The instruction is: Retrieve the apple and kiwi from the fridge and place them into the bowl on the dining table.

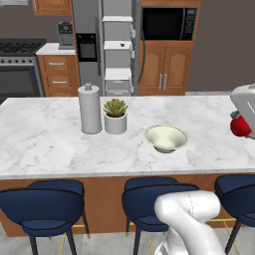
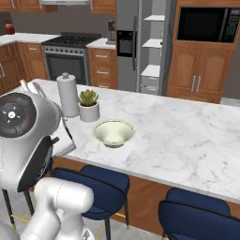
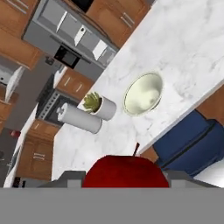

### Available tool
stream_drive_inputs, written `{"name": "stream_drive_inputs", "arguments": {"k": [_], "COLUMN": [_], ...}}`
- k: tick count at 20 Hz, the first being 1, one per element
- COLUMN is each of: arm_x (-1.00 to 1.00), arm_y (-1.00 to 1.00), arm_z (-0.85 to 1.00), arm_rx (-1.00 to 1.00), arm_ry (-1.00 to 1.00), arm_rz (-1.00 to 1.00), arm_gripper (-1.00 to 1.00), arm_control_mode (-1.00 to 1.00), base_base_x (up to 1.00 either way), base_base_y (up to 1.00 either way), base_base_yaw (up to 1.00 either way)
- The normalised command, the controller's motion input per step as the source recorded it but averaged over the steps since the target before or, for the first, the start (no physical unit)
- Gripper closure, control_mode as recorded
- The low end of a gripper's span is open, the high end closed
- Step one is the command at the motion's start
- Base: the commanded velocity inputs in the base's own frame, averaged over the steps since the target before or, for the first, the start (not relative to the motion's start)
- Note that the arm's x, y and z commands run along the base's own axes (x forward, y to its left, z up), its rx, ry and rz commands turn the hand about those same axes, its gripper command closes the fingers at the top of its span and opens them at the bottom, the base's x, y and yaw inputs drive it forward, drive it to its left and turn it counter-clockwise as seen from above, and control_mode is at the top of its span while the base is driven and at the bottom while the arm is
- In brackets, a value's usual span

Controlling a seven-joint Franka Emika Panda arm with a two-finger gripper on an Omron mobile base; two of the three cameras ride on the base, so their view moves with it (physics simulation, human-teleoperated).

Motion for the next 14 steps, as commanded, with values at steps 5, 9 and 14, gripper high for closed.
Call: {"name": "stream_drive_inputs", "arguments": {"k": [5,9,14], "arm_x": [0.97,0.7,0.53], "arm_y": [-0.22,0.0,0.0], "arm_z": [-0.01,-0.38,-0.84], "arm_rx": [0.0,0.0,-0.05], "arm_ry": [0.44,0.36,0.21], "arm_rz": [0.0,0.0,0.0], "arm_gripper": [1.0,1.0,1.0], "arm_control_mode": [-1.0,-1.0,-1.0], "base_base_x": [0.0,0.0,0.0], "base_base_y": [0.0,0.0,0.0], "base_base_yaw": [0.0,0.0,0.0]}}
